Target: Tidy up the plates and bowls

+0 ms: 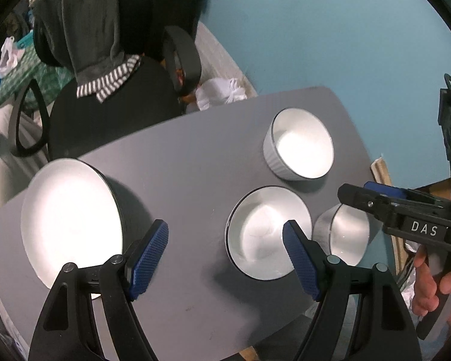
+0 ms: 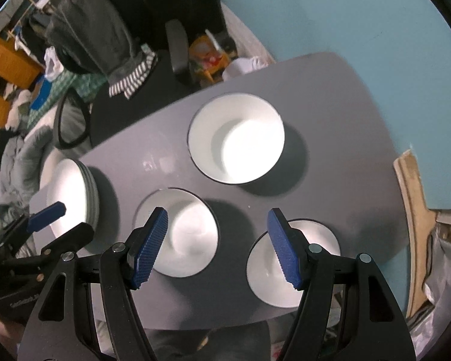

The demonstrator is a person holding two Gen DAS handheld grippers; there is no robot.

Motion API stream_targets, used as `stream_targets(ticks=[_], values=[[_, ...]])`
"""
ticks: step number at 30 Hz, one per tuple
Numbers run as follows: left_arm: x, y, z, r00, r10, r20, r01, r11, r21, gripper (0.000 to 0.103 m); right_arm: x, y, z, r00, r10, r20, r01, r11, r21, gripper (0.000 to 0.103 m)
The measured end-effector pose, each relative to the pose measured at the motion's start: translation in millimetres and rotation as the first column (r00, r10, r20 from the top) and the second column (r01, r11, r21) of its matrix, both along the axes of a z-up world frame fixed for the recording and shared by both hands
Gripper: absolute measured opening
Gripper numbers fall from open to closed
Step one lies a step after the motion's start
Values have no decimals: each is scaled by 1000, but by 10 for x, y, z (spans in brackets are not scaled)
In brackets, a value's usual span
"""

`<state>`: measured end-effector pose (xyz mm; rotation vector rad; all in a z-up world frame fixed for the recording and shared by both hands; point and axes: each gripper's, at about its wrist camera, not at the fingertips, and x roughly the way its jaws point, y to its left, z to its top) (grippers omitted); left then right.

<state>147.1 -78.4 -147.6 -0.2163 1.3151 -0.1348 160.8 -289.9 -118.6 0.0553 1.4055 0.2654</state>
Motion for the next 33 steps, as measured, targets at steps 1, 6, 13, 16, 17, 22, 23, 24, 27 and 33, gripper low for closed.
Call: stream_targets(ticks=[1,6,13,16,17,22,23,24,27,33], values=[[-1,-4,-40,1000,3,-6,-3,1000,0,80,13,2,-58,1000,4,-11,-4,1000,-1,68],[4,-54,-297,998,14,-58,-13,1000,13,80,28,53,-356,995,74,-74,-74,997,-1,68],[46,-94,-526,994,27,-104,-24,999,22,80,86,121,-606,983,139,-117,-141,990,-14,68],[66,-110,-618,991,39,-124,-37,999,19,80,108,146,-669,981,159,-110,-162,987,-15,68],[74,-121,-657,990,44,-134,-41,999,21,80,109,158,-685,980,163,-111,-165,986,-14,68],[115,-168,-788,984,59,-167,-57,998,16,80,127,188,-787,973,188,-132,-192,981,-15,68],[122,-175,-808,984,61,-169,-58,998,20,80,129,195,-802,972,194,-134,-198,980,-16,67],[130,-181,-834,983,63,-175,-61,998,22,80,138,189,-812,971,196,-136,-200,980,-19,67],[147,-185,-890,979,71,-192,-69,997,19,80,150,160,-869,970,193,-146,-199,979,-30,67],[144,-222,-987,974,83,-213,-80,997,22,78,170,114,-920,970,193,-150,-200,979,-39,64]])
